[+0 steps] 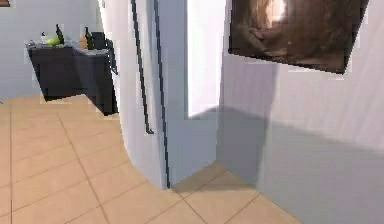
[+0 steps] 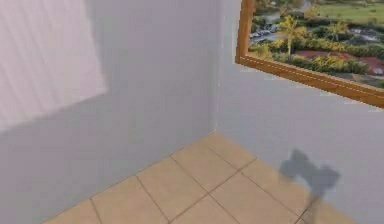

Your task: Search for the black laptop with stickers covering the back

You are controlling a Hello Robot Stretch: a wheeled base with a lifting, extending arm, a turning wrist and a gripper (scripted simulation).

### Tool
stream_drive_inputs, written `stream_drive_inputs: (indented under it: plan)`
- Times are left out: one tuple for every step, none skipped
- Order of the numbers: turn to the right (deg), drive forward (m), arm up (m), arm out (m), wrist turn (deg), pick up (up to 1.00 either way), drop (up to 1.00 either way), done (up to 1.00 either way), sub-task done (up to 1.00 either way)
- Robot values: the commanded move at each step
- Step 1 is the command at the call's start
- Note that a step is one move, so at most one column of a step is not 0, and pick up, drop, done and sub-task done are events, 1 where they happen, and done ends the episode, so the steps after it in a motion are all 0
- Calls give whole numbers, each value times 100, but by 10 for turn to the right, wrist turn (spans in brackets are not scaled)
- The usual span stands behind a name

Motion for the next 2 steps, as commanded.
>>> stream_drive_inputs:
  plan:
    - [-450, 0, 0, 0, 0, 0, 0, 0, 0]
    - [0, 100, 0, 0, 0, 0, 0, 0, 0]
